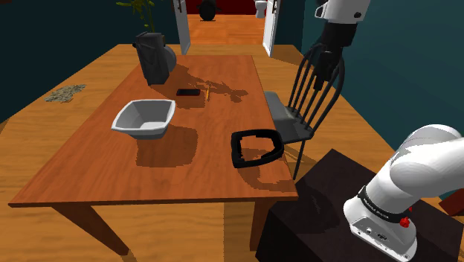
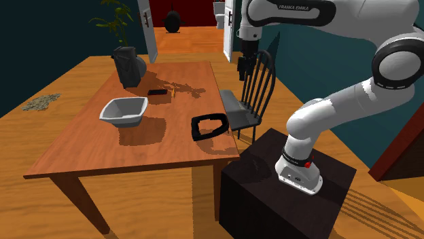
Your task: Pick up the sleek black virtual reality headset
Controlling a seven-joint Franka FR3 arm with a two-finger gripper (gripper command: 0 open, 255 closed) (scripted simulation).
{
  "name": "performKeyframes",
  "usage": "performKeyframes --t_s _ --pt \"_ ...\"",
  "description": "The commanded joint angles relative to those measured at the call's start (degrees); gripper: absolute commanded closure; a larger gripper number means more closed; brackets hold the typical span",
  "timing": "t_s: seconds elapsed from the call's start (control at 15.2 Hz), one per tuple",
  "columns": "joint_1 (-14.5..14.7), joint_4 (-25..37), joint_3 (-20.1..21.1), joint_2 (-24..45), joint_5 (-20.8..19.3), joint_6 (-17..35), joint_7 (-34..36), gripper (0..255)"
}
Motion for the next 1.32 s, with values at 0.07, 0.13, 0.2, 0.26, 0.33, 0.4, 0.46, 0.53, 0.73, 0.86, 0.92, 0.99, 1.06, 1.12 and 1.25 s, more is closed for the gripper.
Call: performKeyframes --t_s 0.07,0.13,0.2,0.26,0.33,0.4,0.46,0.53,0.73,0.86,0.92,0.99,1.06,1.12,1.25 --pt "0.1 -1.2 0.6 0.8 -0.2 1.9 0.0 0" --pt "0.3 -2.3 1.2 1.7 -0.3 3.9 -0.1 0" --pt "0.4 -3.3 1.8 2.6 -0.5 5.9 -0.1 0" --pt "0.5 -4.2 2.4 3.7 -0.7 7.8 -0.1 0" --pt "0.6 -5.1 2.9 4.8 -0.9 9.8 0.0 0" --pt "0.6 -5.9 3.5 6.0 -1.2 11.8 0.0 0" --pt "0.7 -6.7 4.1 7.3 -1.4 13.8 0.1 0" --pt "0.8 -7.4 4.7 8.7 -1.7 15.8 0.2 0" --pt "0.8 -8.9 6.5 13.3 -2.9 21.9 0.8 0" --pt "0.7 -9.5 7.6 16.8 -3.9 25.9 1.4 0" --pt "0.6 -9.7 8.2 18.6 -4.5 27.8 1.7 0" --pt "0.5 -9.8 8.8 20.6 -5.2 29.8 2.1 0" --pt "0.3 -9.9 9.3 22.5 -6.0 31.7 2.6 0" --pt "0.1 -9.8 9.9 24.6 -6.8 33.5 3.2 0" --pt "-0.3 -9.4 10.9 28.9 -8.9 37.1 4.5 0"
